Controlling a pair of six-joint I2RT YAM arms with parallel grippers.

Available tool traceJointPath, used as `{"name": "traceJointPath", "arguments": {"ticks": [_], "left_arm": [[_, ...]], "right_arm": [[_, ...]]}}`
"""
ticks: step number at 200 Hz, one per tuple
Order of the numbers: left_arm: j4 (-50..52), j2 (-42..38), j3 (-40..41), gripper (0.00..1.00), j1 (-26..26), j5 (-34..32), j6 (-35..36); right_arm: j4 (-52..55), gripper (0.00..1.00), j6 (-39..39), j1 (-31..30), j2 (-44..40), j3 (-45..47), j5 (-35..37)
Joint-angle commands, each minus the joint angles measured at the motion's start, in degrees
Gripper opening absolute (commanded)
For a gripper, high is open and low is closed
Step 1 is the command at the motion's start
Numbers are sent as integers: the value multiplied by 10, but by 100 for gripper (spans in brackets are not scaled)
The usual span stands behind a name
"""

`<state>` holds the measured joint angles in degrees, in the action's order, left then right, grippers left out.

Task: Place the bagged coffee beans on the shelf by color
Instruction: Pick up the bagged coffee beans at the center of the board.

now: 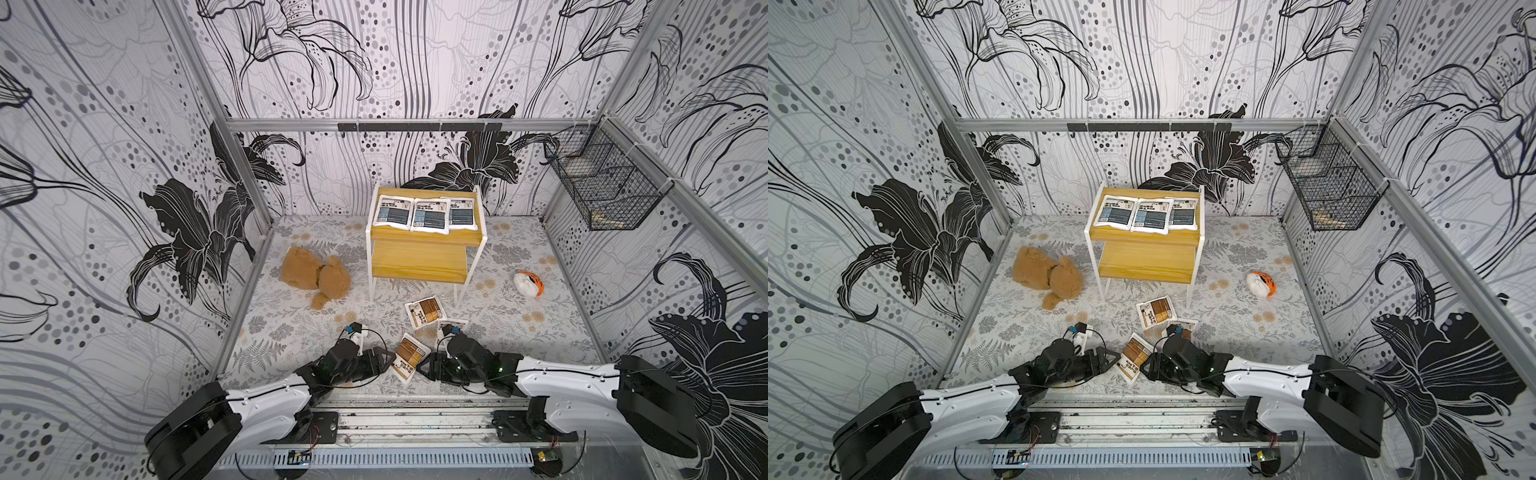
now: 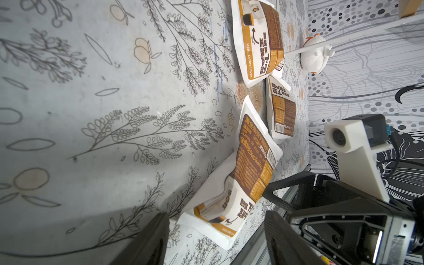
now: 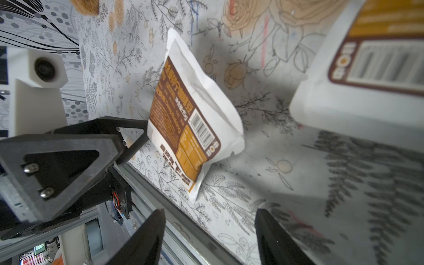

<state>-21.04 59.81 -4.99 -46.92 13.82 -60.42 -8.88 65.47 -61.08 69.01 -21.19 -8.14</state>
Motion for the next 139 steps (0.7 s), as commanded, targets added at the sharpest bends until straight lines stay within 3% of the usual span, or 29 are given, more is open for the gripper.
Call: {"name": "traceJointPath", "arguments": {"ticks": [1,30,78,139], "left_arm": [[-47,8,1,70,-5,-17,-3],[-63,31,-4,70,-13,-15,-3],[-113,83,-3,70,-70,-38,-28],[-190,181,-22,56,-139,-54,-56]], "right_arm": [[-28,67,12,-3,11,2,-8],[-44,67,20,-2,15,12,-9],[-65,67,25,-3,20,23,-8],[-85,67,31,-3,18,37,-8]]}}
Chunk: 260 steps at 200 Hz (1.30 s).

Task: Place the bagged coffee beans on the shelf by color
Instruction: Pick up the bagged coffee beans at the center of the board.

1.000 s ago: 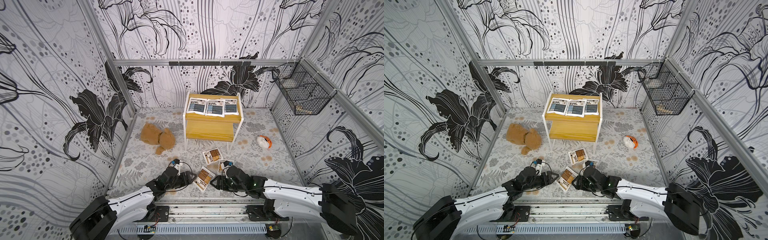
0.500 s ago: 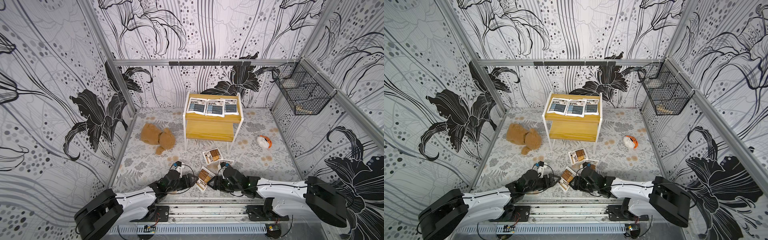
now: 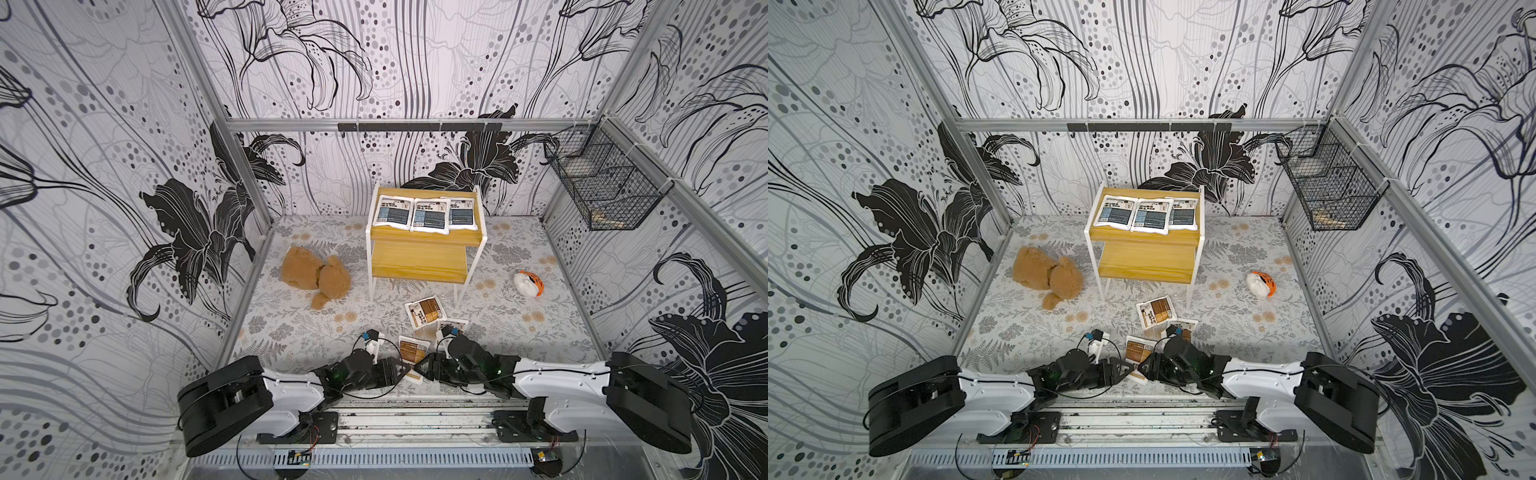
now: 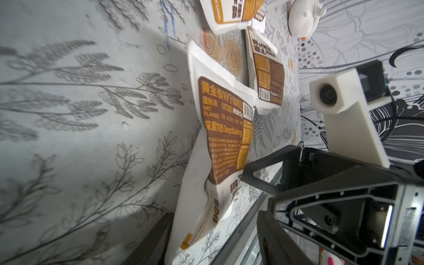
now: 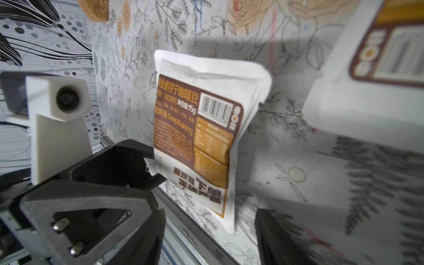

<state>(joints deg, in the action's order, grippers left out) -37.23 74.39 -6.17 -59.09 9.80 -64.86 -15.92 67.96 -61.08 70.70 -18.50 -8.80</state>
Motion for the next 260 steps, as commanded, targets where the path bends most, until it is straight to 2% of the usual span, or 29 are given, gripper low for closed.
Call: {"name": "traceJointPath", "arguments": {"ticks": [1,26,72,129,142,165,194,221,240,260], "left_arm": [[-29,36,-11,56,-17,-13,-12],[-58,65,-15,52,-28,-11,-21],[-66,69,-17,44,-33,-15,-24],[-74,76,-18,7,-32,1,-26],[-74,75,-21,2,-33,5,-28],[-70,53,-20,0,-33,13,-35],[6,-42,-25,0,-33,8,-30],[169,-182,-58,0,-32,-28,0],[261,-274,-88,0,-32,-56,20],[312,-323,-122,0,-28,-71,47]], "right_arm": [[-15,67,6,-2,1,11,-2],[-17,65,6,-2,-3,16,-2],[-23,62,7,-3,-15,27,1],[-13,61,9,-2,-27,28,9],[1,61,7,-2,-38,25,16],[49,62,1,-2,-80,12,34],[123,63,-5,-2,-170,0,67],[169,64,-4,-2,-249,-2,85],[185,64,-5,-3,-278,-2,86],[192,64,-7,-2,-292,-2,87]]}}
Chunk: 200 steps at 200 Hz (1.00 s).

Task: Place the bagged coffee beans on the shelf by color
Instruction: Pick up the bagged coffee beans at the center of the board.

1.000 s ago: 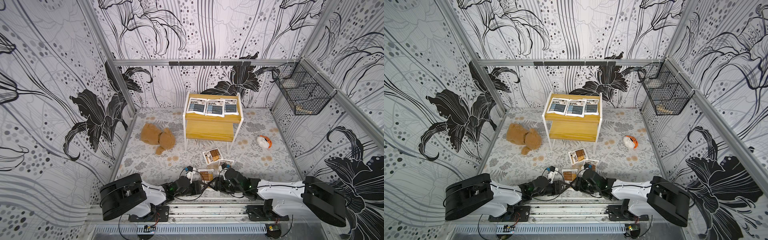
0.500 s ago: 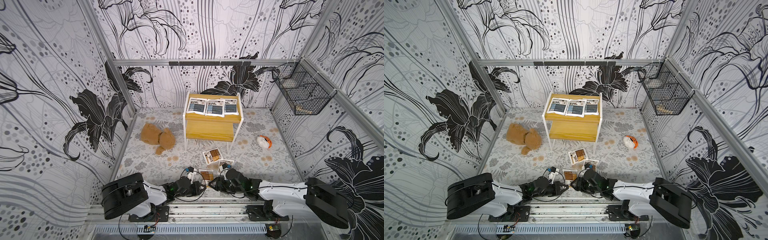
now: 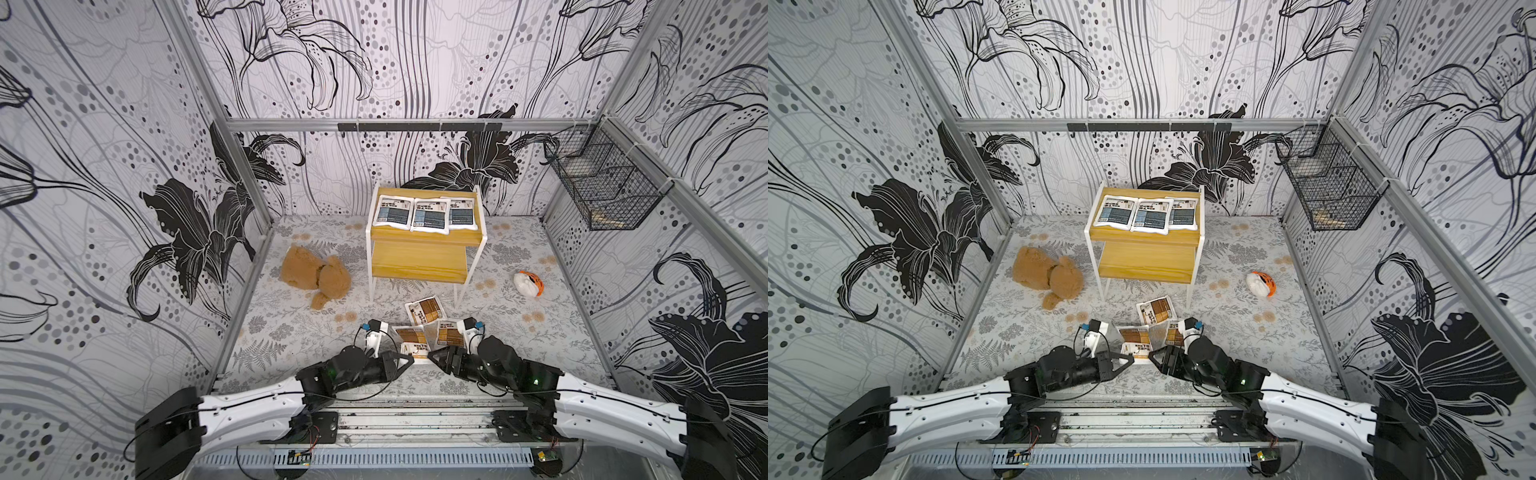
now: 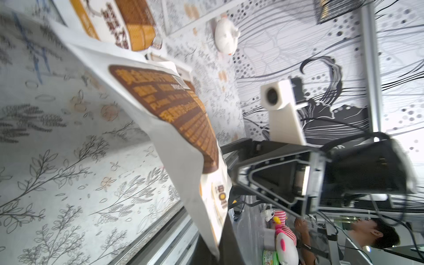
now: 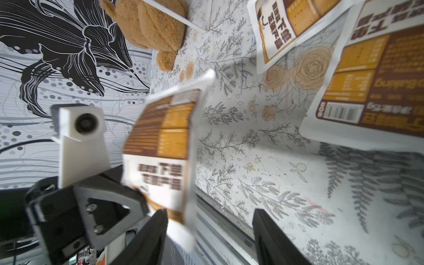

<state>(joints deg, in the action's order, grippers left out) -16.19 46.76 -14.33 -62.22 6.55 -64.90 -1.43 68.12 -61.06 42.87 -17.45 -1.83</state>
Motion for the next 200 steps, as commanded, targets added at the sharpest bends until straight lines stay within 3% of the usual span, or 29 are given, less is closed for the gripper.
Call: {"name": "traceJointPath", "arguments": {"ticks": [1,30,65,120,200], "left_arm": [[103,-47,-42,0,3,-39,49],[159,-35,-114,0,34,-30,112],[183,14,-191,0,112,14,176],[186,133,-306,0,204,89,244],[156,257,-351,0,235,67,229]], "right_arm": [[47,64,-9,-2,-15,-13,17],[43,64,-13,-3,-21,-17,19],[47,64,-36,-3,-10,-49,16],[43,64,-63,-3,3,-89,13],[43,65,-72,-3,27,-106,11]]}}
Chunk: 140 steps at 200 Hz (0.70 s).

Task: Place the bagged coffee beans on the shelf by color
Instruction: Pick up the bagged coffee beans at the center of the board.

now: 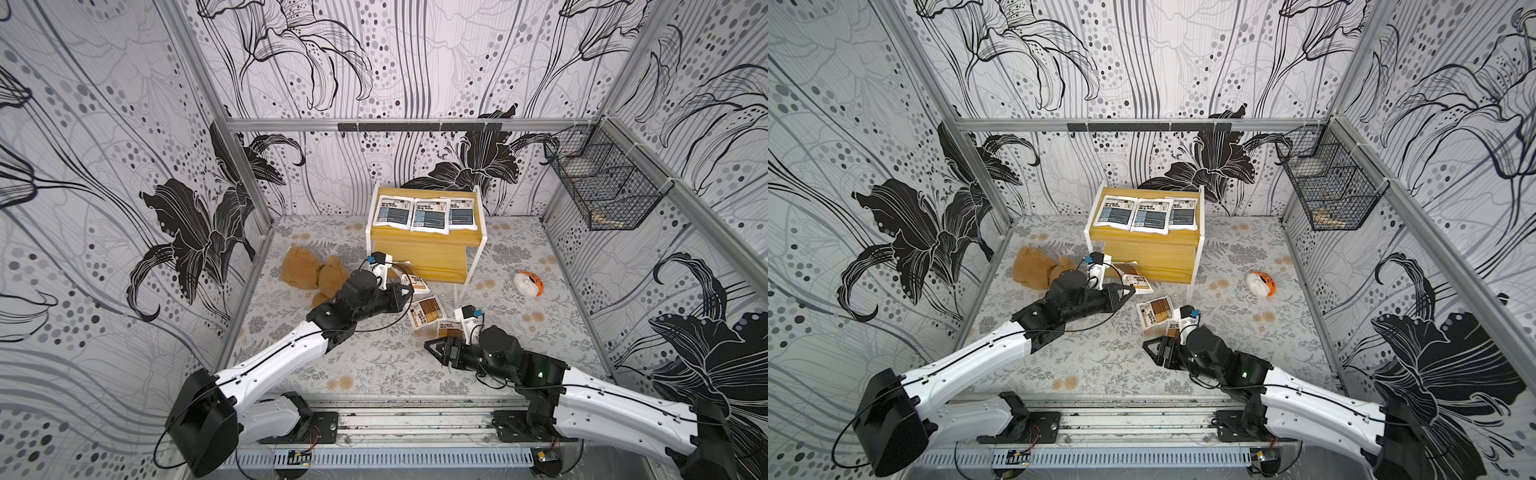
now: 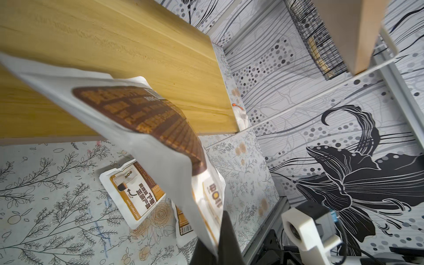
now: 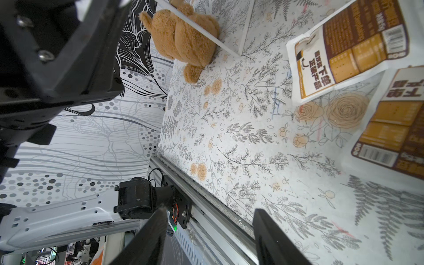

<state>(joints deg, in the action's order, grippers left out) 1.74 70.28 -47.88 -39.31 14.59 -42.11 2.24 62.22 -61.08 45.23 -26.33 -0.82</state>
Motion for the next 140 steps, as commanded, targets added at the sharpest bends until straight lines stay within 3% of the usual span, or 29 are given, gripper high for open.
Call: {"name": "traceJointPath", "arguments": {"ticks": [1,102,118,140], "left_arm": [[-23,22,-15,0,6,-15,0],[-7,62,-28,0,39,-47,-30],[-7,60,-29,12,44,-46,-31],[-8,64,-29,17,54,-43,-31]], "right_arm": [[6,65,-13,-3,3,-17,1],[-3,67,-28,-1,42,-34,2],[-8,67,-30,-2,54,-39,0],[-13,67,-34,-2,72,-50,-6]]}}
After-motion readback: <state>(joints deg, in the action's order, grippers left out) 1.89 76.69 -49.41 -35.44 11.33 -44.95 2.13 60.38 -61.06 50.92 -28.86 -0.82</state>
